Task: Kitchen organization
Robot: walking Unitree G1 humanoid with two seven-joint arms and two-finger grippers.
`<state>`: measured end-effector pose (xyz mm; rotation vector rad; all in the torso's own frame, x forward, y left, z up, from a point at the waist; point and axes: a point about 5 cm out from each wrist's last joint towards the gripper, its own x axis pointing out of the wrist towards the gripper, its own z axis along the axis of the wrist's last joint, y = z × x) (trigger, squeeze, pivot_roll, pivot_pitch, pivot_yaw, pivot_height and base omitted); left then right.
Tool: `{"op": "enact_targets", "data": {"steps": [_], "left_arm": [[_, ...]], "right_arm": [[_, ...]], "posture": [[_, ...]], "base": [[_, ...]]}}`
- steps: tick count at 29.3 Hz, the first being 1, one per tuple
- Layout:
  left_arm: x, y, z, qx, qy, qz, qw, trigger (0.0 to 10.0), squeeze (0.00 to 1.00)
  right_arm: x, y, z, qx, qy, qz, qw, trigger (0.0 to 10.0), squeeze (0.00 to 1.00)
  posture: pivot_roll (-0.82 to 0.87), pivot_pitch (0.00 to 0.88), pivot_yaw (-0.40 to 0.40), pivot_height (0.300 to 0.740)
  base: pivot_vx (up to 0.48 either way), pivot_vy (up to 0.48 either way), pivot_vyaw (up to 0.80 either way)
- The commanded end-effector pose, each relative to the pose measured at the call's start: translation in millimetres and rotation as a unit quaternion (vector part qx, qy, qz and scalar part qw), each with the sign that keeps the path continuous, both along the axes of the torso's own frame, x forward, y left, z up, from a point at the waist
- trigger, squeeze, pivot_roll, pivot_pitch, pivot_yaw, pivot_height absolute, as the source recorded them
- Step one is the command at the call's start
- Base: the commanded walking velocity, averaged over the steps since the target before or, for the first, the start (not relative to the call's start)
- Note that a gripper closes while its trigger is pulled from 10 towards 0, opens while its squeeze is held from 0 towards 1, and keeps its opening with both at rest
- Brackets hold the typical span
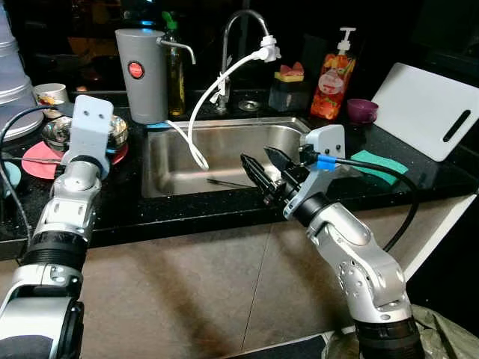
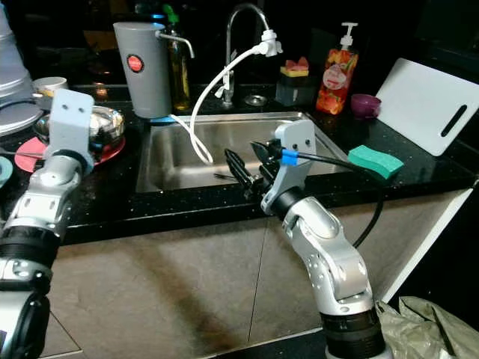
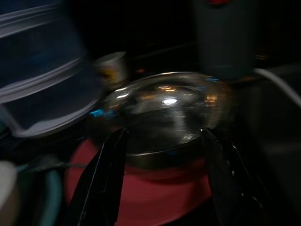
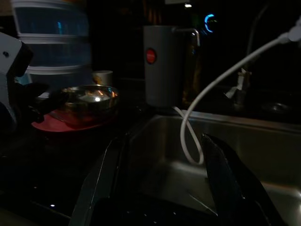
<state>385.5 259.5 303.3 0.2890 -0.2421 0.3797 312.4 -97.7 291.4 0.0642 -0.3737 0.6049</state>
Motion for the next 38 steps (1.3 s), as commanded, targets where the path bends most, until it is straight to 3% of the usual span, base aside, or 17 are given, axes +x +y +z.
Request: {"op": "enact_targets", "data": {"steps": [1, 6, 9, 12, 14, 20, 26, 30, 33, 34, 35, 38], "left_arm": [[-7.2, 12.6, -5.1, -0.019, 0.002, 0.054, 0.998, 10.0, 0.00], [-10.6, 18.8, -12.6, -0.033, 0.008, 0.079, 0.996, 10.0, 0.00], [-7.6, 13.9, -18.6, -0.017, 0.031, 0.049, 0.998, 10.0, 0.00], [-3.0, 7.6, -14.1, 0.059, 0.054, 0.001, 0.997, 10.0, 0.00], [0.0, 3.3, -6.0, 0.140, 0.074, -0.038, 0.987, 10.0, 0.00], [6.0, 4.5, 7.7, 0.185, 0.092, -0.069, 0.976, 10.0, 0.00], [10.6, 4.5, 11.8, 0.156, 0.100, -0.084, 0.979, 10.0, 0.00], [13.6, -5.2, 11.2, 0.134, 0.093, -0.112, 0.980, 10.0, 0.00], [13.7, -27.6, 14.7, 0.075, 0.024, -0.171, 0.982, 10.0, 0.00], [13.7, -27.6, 14.7, 0.075, 0.024, -0.171, 0.982, 10.0, 0.00], [8.1, -43.6, 17.9, 0.023, -0.046, -0.195, 0.979, 10.0, 0.00], [-0.2, -56.2, 16.3, -0.029, -0.098, -0.212, 0.972, 10.0, 0.00]], "right_arm": [[-3.8, -1.9, 2.4, 0.008, -0.007, 0.005, 1.000, 10.0, 0.00], [-4.4, -0.8, 2.1, 0.010, -0.007, 0.006, 1.000, 10.0, 0.00], [-4.6, -0.4, 2.1, 0.010, -0.007, 0.007, 1.000, 10.0, 0.00], [-4.6, -0.1, 3.2, 0.008, -0.010, 0.009, 1.000, 10.0, 0.00], [-4.3, 0.0, 4.8, 0.003, -0.014, 0.012, 1.000, 10.0, 0.00], [-4.4, 1.6, 6.3, -0.018, -0.026, 0.019, 0.999, 10.0, 0.00], [-5.4, 4.9, 4.5, -0.010, -0.024, 0.020, 0.999, 10.0, 0.00], [-6.4, 7.5, 1.5, -0.003, -0.017, 0.019, 1.000, 10.0, 0.00], [-5.1, 3.3, 0.2, 0.026, -0.012, -0.008, 1.000, 10.0, 0.00], [-5.1, 3.3, 0.2, 0.026, -0.012, -0.008, 1.000, 10.0, 0.00], [0.4, -8.2, 3.5, 0.071, -0.011, -0.058, 0.996, 10.0, 0.00], [4.7, -21.1, 5.9, 0.097, -0.017, -0.110, 0.989, 10.0, 0.00]], "posture": [[0.01, 0.129, -0.039, 0.740], [0.01, 0.128, -0.037, 0.740], [0.01, 0.128, -0.037, 0.740], [0.01, 0.123, -0.041, 0.740], [0.01, 0.123, -0.041, 0.740], [0.02, 0.125, -0.036, 0.740], [0.01, 0.119, -0.019, 0.740], [0.01, 0.115, -0.022, 0.740], [0.01, 0.107, -0.027, 0.740], [0.01, 0.107, -0.027, 0.740], [0.01, 0.108, -0.032, 0.740], [0.01, 0.107, -0.031, 0.740]], "base": [[0.000, 0.000, 0.00], [0.000, 0.000, 0.00], [0.000, 0.000, 0.00], [0.000, 0.000, 0.00], [0.000, 0.000, 0.00], [0.000, 0.000, 0.00], [0.000, 0.000, 0.00], [0.000, 0.000, 0.00], [0.000, 0.000, 0.00], [0.000, 0.000, 0.00], [0.000, 0.000, 0.00], [0.000, 0.000, 0.00]]}}
